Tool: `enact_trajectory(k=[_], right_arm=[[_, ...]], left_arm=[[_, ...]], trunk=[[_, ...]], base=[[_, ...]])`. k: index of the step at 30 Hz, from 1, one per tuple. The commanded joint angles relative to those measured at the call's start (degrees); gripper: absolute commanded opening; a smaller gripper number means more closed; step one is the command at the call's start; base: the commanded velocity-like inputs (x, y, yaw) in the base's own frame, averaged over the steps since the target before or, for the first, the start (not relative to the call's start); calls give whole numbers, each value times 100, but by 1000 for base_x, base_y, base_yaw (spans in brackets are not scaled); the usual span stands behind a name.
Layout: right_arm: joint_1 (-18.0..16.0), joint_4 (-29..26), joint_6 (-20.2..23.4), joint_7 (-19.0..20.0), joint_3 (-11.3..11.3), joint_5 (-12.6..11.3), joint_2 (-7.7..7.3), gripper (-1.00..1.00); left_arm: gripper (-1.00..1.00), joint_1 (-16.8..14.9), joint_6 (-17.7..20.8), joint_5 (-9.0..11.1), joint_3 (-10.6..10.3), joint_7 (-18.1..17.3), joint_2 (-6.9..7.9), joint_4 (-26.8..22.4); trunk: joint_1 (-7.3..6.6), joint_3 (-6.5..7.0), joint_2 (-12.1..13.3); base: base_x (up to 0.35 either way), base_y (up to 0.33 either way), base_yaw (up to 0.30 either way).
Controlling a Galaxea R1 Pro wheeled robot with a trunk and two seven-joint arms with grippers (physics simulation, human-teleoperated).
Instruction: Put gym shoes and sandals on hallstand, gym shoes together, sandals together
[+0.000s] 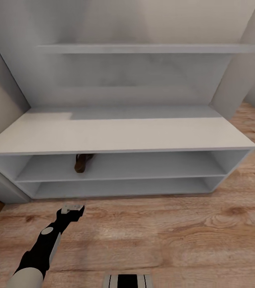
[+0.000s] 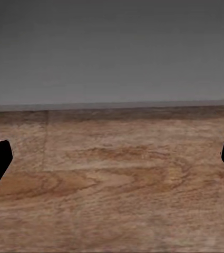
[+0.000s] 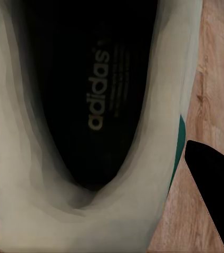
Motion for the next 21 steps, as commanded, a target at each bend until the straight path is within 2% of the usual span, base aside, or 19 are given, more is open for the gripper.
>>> enact_trajectory(k=[1, 9, 18, 21], right_arm=[[-6, -6, 27, 3, -11, -45, 1, -100], [-6, -5, 27, 4, -9, -45, 1, -100], [-6, -4, 27, 3, -5, -45, 1, -100], [-6, -6, 27, 3, -5, -45, 4, -100]], left_arm=[[100, -4, -5, -54, 28, -43, -5, -3], [100, -4, -5, -55, 19, -43, -5, -2], [100, -4, -5, -55, 17, -43, -13, -2], [100, -4, -5, -55, 17, -43, -14, -2]], trunk=[[-4, -4, -2], [-4, -4, -2], [-4, -4, -2], [-4, -4, -2]], base=[[-326, 0, 0], [-249, 0, 0], [-34, -4, 0], [-171, -137, 0]])
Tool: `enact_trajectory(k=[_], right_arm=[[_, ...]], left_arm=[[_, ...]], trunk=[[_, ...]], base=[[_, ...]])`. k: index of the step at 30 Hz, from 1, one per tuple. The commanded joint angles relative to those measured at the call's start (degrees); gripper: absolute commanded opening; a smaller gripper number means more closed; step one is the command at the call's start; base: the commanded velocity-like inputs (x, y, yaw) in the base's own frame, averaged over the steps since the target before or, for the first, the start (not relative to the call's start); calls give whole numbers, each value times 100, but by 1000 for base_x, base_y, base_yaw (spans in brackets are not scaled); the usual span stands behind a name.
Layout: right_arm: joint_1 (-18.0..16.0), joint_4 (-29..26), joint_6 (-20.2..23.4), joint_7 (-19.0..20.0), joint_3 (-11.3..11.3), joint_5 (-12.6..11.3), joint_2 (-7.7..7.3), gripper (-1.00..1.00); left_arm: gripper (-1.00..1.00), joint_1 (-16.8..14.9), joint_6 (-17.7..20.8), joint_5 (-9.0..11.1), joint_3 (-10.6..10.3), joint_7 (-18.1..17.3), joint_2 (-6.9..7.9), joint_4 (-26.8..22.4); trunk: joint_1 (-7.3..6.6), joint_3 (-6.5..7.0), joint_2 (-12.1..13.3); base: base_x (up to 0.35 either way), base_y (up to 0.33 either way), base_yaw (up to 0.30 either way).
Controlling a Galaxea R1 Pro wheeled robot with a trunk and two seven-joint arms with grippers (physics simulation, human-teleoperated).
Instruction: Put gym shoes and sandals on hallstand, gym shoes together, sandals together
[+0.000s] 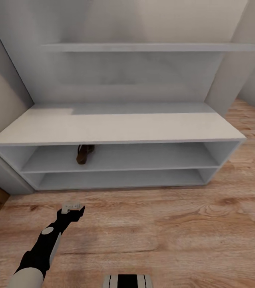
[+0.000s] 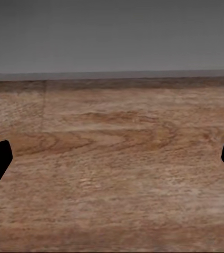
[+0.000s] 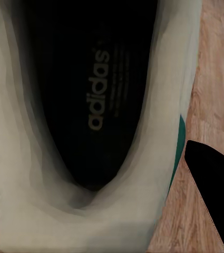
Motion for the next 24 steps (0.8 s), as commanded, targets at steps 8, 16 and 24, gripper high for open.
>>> enact_trajectory(k=[8, 16, 24], right_arm=[[-7, -2, 24, 4, -10, -46, 0, -100], [-7, -3, 24, 3, -8, -46, -1, -100], [-7, -3, 24, 3, -9, -46, -3, -100]], left_arm=[[100, -3, -5, -54, 31, -44, -5, -6], [100, -3, -5, -51, 31, -101, -5, 1], [100, -3, -5, -54, 31, -366, -5, 133]], trunk=[[-3, -4, -2], [-3, -4, -2], [-3, -4, -2]], base=[[-297, -59, 0], [-69, 9, 0], [-46, 0, 0]])
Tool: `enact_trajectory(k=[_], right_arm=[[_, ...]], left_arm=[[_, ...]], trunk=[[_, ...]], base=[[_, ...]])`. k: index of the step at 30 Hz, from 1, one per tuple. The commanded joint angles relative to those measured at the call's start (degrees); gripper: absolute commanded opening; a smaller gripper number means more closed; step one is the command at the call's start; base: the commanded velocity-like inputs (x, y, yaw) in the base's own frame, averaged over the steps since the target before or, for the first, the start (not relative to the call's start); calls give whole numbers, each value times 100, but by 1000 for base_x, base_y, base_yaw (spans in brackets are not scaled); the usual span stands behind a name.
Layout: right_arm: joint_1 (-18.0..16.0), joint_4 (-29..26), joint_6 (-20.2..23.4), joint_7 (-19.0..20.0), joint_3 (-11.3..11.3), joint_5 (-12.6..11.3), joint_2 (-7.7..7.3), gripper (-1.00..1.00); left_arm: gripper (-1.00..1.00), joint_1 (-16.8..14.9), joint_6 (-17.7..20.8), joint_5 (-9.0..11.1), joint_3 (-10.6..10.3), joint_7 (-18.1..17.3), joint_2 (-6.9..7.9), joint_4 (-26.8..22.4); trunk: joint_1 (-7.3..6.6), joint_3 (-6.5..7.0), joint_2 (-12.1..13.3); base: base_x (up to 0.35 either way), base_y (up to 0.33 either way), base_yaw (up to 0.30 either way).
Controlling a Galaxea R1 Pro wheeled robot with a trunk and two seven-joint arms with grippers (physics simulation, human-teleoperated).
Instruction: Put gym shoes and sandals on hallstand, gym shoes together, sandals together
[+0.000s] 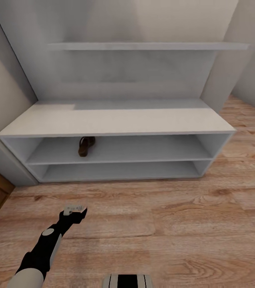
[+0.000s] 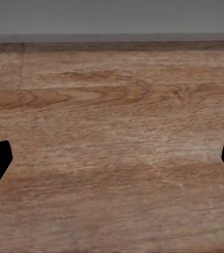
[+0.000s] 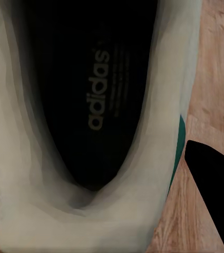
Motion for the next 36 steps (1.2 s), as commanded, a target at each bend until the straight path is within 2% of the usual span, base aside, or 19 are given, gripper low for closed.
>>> enact_trajectory(k=[1, 5, 8, 10, 13, 14, 18, 20, 24, 28, 29, 31, 32, 36], right_arm=[[-6, -4, 27, 3, -11, -46, 2, -100], [-6, -5, 27, 3, -10, -46, 0, -100], [-6, -6, 27, 3, -10, -46, 1, -100], [-6, -4, 27, 3, -10, -46, 2, -100], [-6, -6, 27, 4, -10, -46, 0, -100], [-6, -4, 27, 4, -10, -46, 0, -100], [-6, -6, 27, 6, -8, -46, 3, -100], [-6, -6, 27, 5, -3, -46, 4, -100], [-6, -6, 27, 4, -2, -46, 4, -100], [-6, -6, 27, 4, -1, -46, 6, -100], [-6, -6, 27, 4, -1, -46, 7, -100], [-6, -6, 27, 3, -1, -46, 5, -100], [-6, -5, 27, 3, -1, -46, 3, -100], [-6, -6, 27, 3, -1, -46, 6, -100]], left_arm=[[100, -4, -5, -52, 30, -53, -5, 1], [100, -4, -5, -59, 27, -129, -2, 14], [100, -4, -10, -60, 29, -533, 25, 15], [100, -4, -12, -65, 29, -979, 86, 15], [100, -4, -72, -75, 23, -2000, 306, 16], [100, -4, -100, -77, 23, -2165, 342, 16], [100, -4, -462, -86, 22, -3292, 606, 48], [100, -4, -566, -87, 21, -3559, 740, 89], [100, -4, -593, -87, 21, -3643, 849, 104], [100, -4, -661, -87, 21, -4156, 1076, 111], [100, -4, -766, -85, 21, -4454, 1197, 112], [100, -4, -849, -81, 21, -4655, 1320, 112], [100, -4, -900, -71, 28, -4798, 1485, 112], [100, -4, -909, -70, 30, -4823, 1516, 112]], trunk=[[-3, -4, -2], [-3, -4, -2], [-3, -4, -2], [-3, -4, -2], [-3, -4, -2], [-3, -4, -2], [-3, -4, -2], [-3, -4, -2], [-3, -4, -2], [-3, -4, -2], [-3, -4, -2], [-3, -4, -2], [-3, -4, -2], [-3, -4, -2]], base=[[-264, 0, 0], [-226, 0, 0], [-55, 0, 0], [-23, 0, 0], [-9, 0, 0], [-4, 0, 0], [-1, 0, 0], [0, 0, 0], [0, 0, 0], [0, 0, 0], [0, 0, 0], [0, 0, 0], [0, 0, 0], [0, 0, 0]])
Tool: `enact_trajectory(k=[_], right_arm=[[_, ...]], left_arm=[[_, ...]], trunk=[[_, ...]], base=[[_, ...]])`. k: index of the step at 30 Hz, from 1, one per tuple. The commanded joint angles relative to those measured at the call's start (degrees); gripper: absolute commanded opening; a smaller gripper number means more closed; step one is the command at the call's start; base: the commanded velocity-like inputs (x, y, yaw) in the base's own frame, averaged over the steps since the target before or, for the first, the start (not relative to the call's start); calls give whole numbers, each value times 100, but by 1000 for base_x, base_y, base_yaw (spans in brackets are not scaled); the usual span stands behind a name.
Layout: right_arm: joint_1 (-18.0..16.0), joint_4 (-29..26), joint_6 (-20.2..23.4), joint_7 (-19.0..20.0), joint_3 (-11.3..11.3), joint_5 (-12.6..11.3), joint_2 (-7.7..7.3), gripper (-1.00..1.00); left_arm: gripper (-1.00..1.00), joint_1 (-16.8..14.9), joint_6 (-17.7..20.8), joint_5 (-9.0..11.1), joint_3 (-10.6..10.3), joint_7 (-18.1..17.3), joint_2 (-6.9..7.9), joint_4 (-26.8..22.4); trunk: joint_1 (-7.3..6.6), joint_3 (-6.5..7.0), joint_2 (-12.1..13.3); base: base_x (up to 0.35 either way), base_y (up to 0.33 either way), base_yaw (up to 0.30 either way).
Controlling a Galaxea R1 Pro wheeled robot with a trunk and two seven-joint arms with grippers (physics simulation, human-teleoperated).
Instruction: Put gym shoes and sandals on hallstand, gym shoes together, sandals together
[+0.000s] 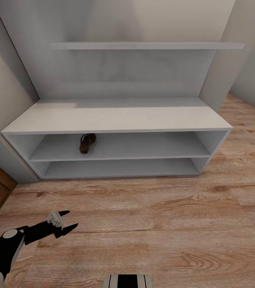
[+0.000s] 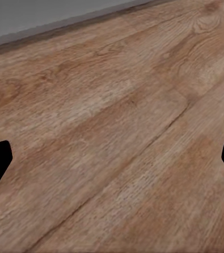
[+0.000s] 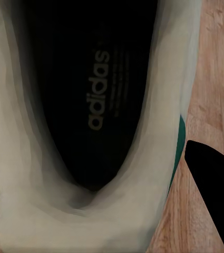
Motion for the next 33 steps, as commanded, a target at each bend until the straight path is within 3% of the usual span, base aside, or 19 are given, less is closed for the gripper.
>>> enact_trajectory(k=[1, 14, 15, 16, 23, 26, 28, 29, 31, 32, 33], right_arm=[[-6, -6, 27, 3, -11, -46, 1, -100], [-6, 3, 27, 3, -11, -46, 1, -100], [-6, 3, 27, 3, 24, -46, 1, -100], [-6, 3, 27, 3, 258, -46, 1, -100], [-6, 12, 27, 8, 390, -46, 3, -100], [-6, 20, 27, 19, 740, -62, 124, -100], [-6, 23, 22, 31, 1337, -77, 439, -100], [-6, 24, 21, 31, 1524, -84, 543, -100], [-6, 23, 20, 30, 2330, -105, 898, -100], [-6, 16, 21, 26, 2851, -115, 1038, -100], [-6, 10, 23, 26, 3156, -126, 1092, -100]], left_arm=[[100, -4, -57, -58, 27, -20, -5, -3], [100, -4, -51, -59, 19, -20, -23, -3], [100, -4, -51, -58, 19, -22, -20, -3], [100, -4, -51, -58, 19, -23, -19, -3], [100, -4, -51, -65, 19, -23, -22, -3], [100, -4, -51, -66, 19, -23, -26, -7], [100, -4, -51, -67, 16, -23, -34, -6], [100, -4, -51, -67, 14, -23, -37, -5], [100, -4, -51, -68, 12, -23, -54, -6], [100, -4, -51, -68, 11, -23, -60, -8], [100, -4, -51, -67, 11, -23, -66, -8]], trunk=[[-1, -4, -2], [-1, -4, -2], [-1, -4, -2], [-1, -4, -2], [-1, -4, -2], [-1, -4, -2], [-1, -4, -2], [-1, -4, -2], [-1, -4, -2], [-1, -4, -2], [-1, -4, -2]], base=[[0, 0, 0], [-190, -105, 0], [-42, -3, 0], [-7, -1, 0], [-2, 0, 0], [0, 0, 0], [0, 0, 0], [0, 0, 0], [0, 0, 0], [0, 0, 0], [0, 0, 0]])
